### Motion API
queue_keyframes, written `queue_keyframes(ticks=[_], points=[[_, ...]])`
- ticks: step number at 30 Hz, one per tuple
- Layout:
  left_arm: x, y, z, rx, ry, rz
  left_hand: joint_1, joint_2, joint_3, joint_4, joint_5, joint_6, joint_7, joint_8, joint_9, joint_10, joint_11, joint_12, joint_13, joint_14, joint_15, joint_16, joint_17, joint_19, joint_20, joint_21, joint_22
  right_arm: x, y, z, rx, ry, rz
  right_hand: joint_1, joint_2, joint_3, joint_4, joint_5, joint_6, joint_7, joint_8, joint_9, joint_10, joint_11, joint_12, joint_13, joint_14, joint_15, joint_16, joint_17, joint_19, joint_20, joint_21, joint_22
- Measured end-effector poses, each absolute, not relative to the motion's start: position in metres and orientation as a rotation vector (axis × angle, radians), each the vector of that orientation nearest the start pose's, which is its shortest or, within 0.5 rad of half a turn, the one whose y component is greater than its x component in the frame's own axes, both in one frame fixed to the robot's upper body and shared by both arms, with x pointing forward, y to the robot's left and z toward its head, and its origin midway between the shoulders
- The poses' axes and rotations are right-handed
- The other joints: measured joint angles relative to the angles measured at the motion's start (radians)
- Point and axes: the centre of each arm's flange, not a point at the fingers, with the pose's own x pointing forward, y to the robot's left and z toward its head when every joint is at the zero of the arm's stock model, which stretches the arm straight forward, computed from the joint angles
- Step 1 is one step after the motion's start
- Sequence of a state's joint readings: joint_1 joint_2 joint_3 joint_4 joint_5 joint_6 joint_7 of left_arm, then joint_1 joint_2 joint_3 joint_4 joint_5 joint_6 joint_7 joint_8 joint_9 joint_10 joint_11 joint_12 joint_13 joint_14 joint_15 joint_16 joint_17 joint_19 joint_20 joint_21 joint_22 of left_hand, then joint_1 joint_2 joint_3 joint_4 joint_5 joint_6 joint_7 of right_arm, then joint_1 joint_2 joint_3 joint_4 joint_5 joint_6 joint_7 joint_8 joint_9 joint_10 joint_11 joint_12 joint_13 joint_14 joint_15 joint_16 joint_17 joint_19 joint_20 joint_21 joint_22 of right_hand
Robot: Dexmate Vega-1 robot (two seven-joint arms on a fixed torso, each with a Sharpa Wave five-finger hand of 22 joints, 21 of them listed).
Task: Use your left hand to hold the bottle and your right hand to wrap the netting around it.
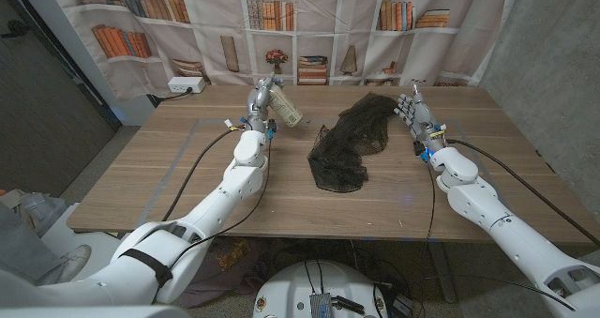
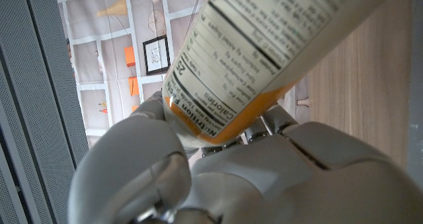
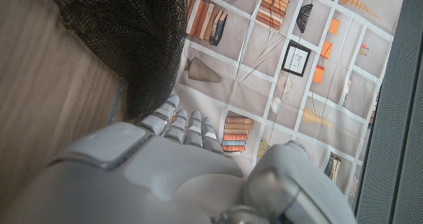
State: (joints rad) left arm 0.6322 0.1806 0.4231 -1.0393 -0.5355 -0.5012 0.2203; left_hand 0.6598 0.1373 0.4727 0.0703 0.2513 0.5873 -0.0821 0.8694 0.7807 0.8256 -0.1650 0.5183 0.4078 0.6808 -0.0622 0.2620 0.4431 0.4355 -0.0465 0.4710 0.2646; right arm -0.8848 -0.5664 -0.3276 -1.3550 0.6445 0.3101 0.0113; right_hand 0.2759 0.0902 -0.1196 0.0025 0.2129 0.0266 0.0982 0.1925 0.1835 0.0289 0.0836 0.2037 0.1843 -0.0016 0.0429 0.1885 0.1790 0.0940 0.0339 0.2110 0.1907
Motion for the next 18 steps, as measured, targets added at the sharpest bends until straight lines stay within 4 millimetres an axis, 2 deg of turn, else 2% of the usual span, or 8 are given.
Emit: queue_keyframes(ticks=[18], points=[[0.666, 0.216, 0.026, -0.442, -0.802, -0.084, -0.004, -0.004, 0.008, 0.000, 0.000, -0.005, 0.005, 0.004, -0.008, 0.001, -0.001, 0.000, -0.005, 0.000, 0.000, -0.008, 0.009, 0.000, 0.000, 0.008, -0.005, 0.620, -0.313, -0.025, -0.025, -0.639, 0.155, 0.012, 0.004, 0.001, -0.007, 0.000, -0.004, -0.004, 0.000, 0.000, 0.000, 0.000, 0.000, 0.000, 0.000, 0.000, 0.000, 0.000, 0.000, 0.000, 0.000, 0.000]])
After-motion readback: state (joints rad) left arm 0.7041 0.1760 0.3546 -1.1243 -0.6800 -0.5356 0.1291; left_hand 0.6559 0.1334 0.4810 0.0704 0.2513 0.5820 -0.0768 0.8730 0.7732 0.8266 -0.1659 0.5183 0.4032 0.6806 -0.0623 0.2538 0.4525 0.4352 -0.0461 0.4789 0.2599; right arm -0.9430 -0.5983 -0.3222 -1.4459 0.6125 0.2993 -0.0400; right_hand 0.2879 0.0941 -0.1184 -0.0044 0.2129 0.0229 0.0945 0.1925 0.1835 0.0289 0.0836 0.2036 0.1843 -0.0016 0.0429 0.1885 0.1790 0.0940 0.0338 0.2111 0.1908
